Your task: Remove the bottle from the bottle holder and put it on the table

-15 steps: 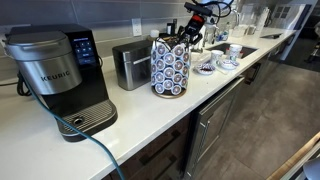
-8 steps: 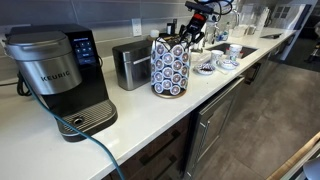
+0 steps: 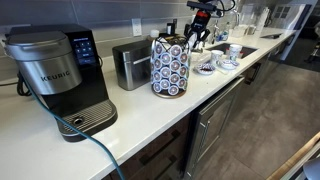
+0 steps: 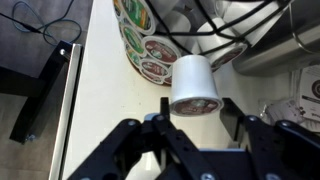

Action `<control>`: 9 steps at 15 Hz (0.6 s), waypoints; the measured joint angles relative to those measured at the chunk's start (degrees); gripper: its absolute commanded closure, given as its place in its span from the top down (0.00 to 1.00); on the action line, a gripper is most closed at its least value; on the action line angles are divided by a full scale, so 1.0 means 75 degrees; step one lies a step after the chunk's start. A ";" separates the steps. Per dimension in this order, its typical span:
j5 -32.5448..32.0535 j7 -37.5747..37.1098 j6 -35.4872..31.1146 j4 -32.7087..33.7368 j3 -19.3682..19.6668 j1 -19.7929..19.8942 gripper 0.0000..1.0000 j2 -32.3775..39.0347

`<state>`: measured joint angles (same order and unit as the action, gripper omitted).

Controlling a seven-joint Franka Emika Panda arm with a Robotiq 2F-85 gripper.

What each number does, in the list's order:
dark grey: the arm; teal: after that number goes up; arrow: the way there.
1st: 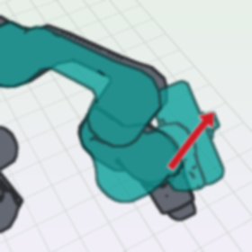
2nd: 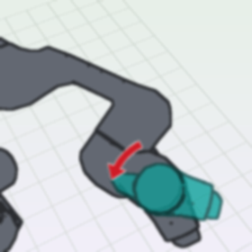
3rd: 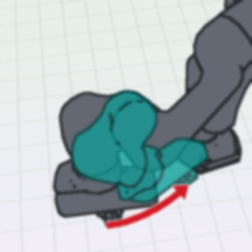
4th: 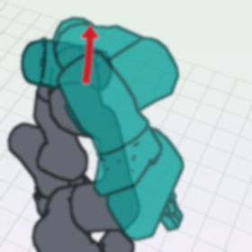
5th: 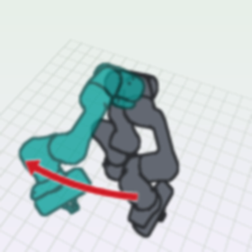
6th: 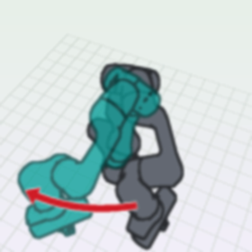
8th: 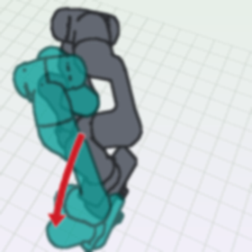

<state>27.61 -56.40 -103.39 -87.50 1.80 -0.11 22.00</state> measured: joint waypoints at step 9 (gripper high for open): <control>-0.2782 -0.1271 -0.2673 -0.1823 0.0077 -0.0679 0.29 -0.0943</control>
<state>6.74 -65.94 -123.43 -101.18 2.38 -5.20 14.93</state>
